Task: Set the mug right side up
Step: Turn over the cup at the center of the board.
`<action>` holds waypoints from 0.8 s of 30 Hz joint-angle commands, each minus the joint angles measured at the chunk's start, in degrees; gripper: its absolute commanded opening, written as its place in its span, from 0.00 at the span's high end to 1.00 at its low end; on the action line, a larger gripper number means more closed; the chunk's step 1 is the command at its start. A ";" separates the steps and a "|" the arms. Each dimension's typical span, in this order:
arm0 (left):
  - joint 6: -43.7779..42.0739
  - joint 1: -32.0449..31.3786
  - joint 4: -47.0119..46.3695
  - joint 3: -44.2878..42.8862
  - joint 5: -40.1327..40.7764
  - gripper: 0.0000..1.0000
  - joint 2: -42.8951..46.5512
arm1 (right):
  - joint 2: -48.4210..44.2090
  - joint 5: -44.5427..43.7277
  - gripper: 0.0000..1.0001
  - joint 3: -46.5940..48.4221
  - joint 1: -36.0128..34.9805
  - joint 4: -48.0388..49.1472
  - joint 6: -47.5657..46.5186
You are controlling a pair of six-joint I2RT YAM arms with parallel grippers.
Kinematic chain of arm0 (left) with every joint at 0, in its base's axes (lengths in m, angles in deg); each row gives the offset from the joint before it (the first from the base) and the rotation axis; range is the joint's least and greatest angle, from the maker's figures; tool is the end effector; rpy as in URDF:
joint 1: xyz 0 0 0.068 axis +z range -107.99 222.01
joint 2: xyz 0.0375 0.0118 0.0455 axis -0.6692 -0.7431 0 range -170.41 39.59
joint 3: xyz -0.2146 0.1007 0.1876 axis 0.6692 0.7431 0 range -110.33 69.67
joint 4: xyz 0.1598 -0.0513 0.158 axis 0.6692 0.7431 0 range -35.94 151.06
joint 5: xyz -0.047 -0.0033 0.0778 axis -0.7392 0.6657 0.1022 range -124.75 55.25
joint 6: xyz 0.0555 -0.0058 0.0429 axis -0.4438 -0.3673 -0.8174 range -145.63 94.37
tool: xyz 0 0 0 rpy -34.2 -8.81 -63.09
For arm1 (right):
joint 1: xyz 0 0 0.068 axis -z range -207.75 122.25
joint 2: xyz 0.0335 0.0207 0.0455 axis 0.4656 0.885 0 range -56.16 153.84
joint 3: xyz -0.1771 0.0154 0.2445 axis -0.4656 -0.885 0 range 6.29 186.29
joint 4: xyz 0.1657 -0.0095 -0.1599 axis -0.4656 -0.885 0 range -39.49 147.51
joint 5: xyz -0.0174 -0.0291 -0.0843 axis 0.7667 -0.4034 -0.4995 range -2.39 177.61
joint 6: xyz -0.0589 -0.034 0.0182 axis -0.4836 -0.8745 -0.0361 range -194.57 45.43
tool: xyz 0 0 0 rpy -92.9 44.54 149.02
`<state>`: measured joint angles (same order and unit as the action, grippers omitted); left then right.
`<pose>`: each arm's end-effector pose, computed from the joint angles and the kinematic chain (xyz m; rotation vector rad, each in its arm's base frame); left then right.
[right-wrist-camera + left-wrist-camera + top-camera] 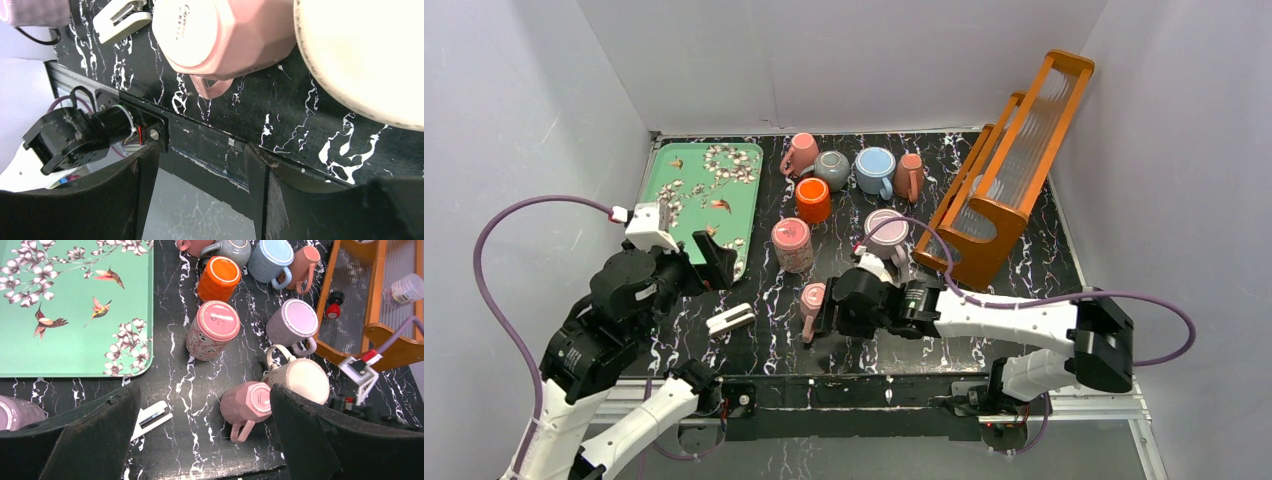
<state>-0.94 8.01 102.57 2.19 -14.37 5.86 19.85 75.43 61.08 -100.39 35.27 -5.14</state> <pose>0.0457 -0.0066 0.4118 -0.1034 1.8275 -0.4006 0.0899 0.2468 0.2888 0.0450 2.5289 0.9398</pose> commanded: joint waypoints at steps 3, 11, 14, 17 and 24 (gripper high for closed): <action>-0.37 -0.21 1.30 -2.14 0.78 0.02 2.06 | 5.27 -6.43 0.31 5.55 -2.91 1.87 4.36; -0.32 -0.19 2.18 -2.21 2.49 0.02 4.84 | 11.87 -9.63 0.34 10.46 -3.59 -0.51 2.83; -0.57 -0.20 2.49 -2.62 2.73 0.02 4.78 | 14.23 -11.04 0.34 12.27 -3.82 -2.66 2.50; -0.86 -0.23 2.85 -2.94 2.80 0.02 4.64 | 15.58 -13.26 0.37 13.66 -3.92 -3.60 1.51; -0.90 -0.22 2.83 -3.22 3.96 0.02 5.22 | 20.76 -17.05 0.42 17.65 -3.94 -7.70 -1.10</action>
<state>-1.18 8.01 104.97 0.64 -12.60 10.91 38.12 63.47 74.58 -104.00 31.69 -4.85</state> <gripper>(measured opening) 0.983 0.587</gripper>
